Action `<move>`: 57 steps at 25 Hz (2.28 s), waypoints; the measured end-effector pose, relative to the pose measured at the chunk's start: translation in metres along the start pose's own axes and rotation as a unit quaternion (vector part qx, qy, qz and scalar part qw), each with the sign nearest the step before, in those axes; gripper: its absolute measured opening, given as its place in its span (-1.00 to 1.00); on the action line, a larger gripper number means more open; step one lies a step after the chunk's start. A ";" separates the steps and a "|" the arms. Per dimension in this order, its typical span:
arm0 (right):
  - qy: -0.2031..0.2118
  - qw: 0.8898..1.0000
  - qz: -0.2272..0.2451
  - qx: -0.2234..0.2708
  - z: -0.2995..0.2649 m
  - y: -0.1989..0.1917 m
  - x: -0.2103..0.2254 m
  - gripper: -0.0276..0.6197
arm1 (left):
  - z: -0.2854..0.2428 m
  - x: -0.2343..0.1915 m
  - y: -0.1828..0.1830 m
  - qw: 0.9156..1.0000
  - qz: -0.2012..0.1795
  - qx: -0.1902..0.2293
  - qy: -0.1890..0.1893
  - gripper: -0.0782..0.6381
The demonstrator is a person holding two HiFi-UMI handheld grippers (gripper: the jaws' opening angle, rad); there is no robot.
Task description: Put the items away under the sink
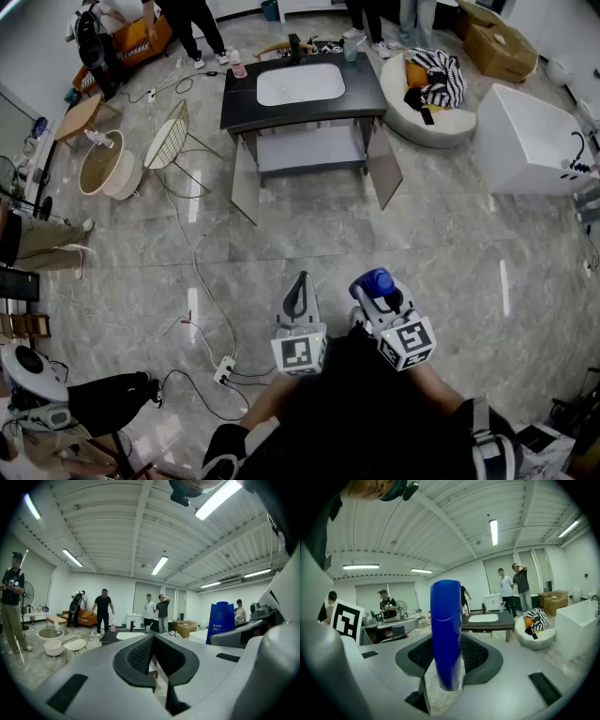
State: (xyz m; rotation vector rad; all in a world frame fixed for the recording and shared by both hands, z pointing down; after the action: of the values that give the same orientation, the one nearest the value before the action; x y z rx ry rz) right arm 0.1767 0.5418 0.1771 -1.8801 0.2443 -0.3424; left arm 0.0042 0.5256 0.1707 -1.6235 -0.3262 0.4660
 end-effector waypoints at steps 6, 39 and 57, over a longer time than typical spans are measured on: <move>-0.002 1.000 0.003 0.002 -0.009 0.002 0.001 -0.43 | -0.006 -0.007 -0.002 1.000 -0.002 -0.010 -0.004 -0.74; -0.015 1.000 -0.008 0.005 -0.099 0.008 -0.074 -0.43 | -0.006 -0.114 -0.006 1.000 0.013 -0.005 -0.023 -0.74; 0.020 1.000 0.001 0.009 -0.290 0.092 0.035 -0.43 | -0.204 -0.184 0.026 1.000 0.001 -0.018 0.003 -0.74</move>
State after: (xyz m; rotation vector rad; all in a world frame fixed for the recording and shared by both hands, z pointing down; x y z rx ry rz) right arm 0.1071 0.2435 0.1833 -1.8561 0.2685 -0.3802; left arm -0.0600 0.2578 0.1780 -1.6589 -0.3314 0.4591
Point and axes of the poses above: the fingertips, and each gripper's own axes: z backward along the fingers, x to its right, y out of its top, the point moved 6 cm from there along z, backward along the fingers, and after that the axes turned 11 degrees about -y, right-handed, at the moved point
